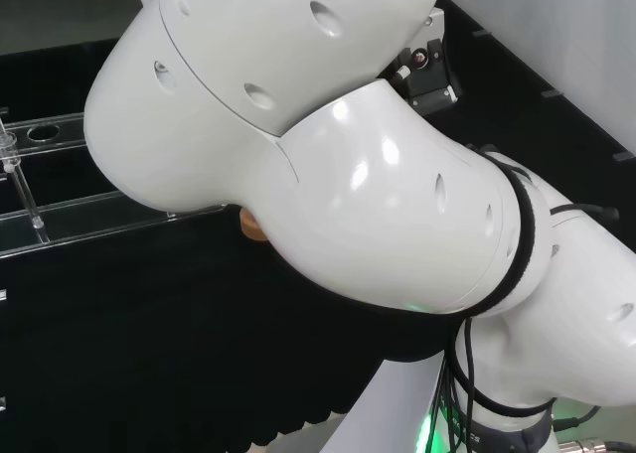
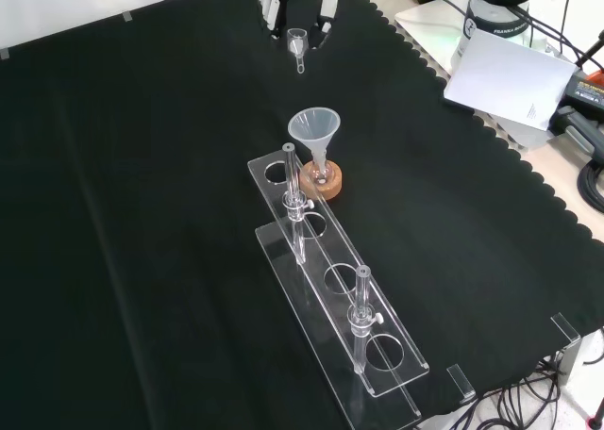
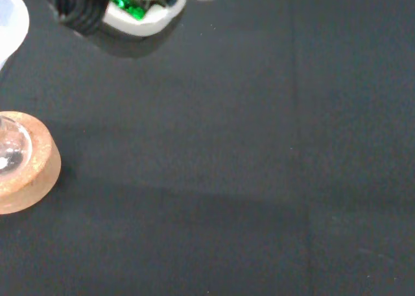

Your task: Pour all the NaCl from the weighing funnel into the round-bottom flask.

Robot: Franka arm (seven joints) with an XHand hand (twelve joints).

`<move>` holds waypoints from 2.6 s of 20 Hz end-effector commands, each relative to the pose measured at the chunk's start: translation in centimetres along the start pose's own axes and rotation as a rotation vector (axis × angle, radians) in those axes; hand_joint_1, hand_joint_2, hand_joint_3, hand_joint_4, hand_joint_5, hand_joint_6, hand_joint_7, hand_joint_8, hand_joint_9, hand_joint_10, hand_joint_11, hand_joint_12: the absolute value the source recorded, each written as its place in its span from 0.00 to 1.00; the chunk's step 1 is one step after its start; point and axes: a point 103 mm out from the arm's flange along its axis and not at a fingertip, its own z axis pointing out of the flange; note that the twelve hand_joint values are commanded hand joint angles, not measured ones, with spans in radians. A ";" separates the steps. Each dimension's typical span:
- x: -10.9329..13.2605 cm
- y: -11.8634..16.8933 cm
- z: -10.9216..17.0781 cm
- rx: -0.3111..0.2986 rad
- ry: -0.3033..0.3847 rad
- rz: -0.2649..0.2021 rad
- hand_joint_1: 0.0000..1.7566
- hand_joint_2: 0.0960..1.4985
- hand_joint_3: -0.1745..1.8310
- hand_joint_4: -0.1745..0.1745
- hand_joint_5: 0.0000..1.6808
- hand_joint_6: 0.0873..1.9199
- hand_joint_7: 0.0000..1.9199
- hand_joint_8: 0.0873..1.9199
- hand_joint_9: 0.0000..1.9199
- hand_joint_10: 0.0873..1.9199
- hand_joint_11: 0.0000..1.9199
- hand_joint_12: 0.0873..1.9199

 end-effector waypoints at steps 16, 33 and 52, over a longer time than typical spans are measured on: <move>2.4 2.3 0.5 0.049 -0.079 -0.045 0.63 0.45 0.36 1.00 0.75 0.31 0.57 0.23 0.75 0.00 0.63 0.38; 4.1 3.3 0.8 0.088 -0.182 -0.062 0.63 0.45 0.36 1.00 0.75 0.31 0.57 0.23 0.75 0.00 0.63 0.38; 5.3 3.3 0.4 0.100 -0.309 -0.063 0.63 0.45 0.36 1.00 0.75 0.30 0.57 0.23 0.75 0.00 0.63 0.38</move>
